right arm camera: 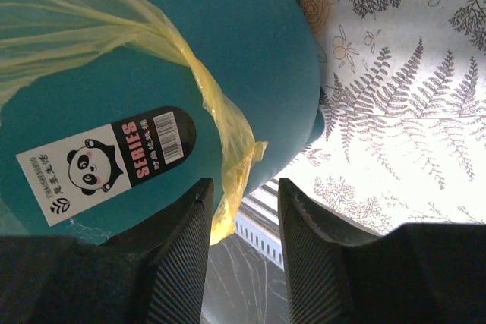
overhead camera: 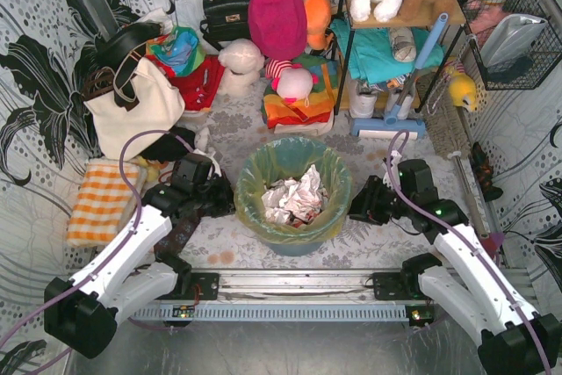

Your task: Tie the trash bag

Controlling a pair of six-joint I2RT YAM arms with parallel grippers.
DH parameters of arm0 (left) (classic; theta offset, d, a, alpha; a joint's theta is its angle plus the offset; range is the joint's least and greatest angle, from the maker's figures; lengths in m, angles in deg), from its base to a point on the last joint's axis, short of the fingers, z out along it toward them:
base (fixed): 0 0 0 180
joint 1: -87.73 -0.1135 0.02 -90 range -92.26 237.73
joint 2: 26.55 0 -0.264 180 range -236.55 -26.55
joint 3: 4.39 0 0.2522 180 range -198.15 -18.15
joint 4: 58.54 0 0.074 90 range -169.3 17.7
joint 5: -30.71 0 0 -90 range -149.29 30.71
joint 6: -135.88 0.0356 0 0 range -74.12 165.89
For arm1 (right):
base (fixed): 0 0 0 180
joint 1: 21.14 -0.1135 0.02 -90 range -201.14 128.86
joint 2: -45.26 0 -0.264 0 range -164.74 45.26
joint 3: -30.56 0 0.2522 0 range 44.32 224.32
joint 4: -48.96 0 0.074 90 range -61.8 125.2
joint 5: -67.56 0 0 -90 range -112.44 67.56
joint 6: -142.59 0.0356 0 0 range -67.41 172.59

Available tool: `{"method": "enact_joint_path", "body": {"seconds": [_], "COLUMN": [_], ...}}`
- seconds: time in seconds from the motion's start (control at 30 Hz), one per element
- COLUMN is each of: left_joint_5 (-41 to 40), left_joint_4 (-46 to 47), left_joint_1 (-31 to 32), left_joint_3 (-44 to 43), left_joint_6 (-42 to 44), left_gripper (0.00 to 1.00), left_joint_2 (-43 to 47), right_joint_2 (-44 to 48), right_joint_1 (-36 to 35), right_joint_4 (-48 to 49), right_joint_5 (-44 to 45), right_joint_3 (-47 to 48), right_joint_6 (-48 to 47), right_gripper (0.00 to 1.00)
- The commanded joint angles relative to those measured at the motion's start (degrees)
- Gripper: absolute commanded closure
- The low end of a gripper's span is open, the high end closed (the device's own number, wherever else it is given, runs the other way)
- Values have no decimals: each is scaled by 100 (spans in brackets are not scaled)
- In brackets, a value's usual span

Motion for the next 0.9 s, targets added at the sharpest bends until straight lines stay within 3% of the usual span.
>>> {"method": "enact_joint_path", "body": {"seconds": [0.0,0.4,0.67,0.87], "left_joint_5": [-13,-20,-59,-118], "left_joint_4": [90,85,-38,-440], "left_joint_1": [23,23,24,25], "left_joint_3": [-89,-82,-172,-357], "left_joint_6": [129,104,84,54], "left_gripper": [91,92,93,94], "left_joint_2": [33,91,170,390], "right_joint_2": [-113,-719,-646,-560], "right_joint_1": [-74,-606,-655,-660], "right_joint_4": [429,932,844,451], "right_joint_5": [114,298,457,468], "right_joint_3": [124,115,178,526], "right_joint_6": [105,211,248,149], "right_gripper": [61,72,99,100]}}
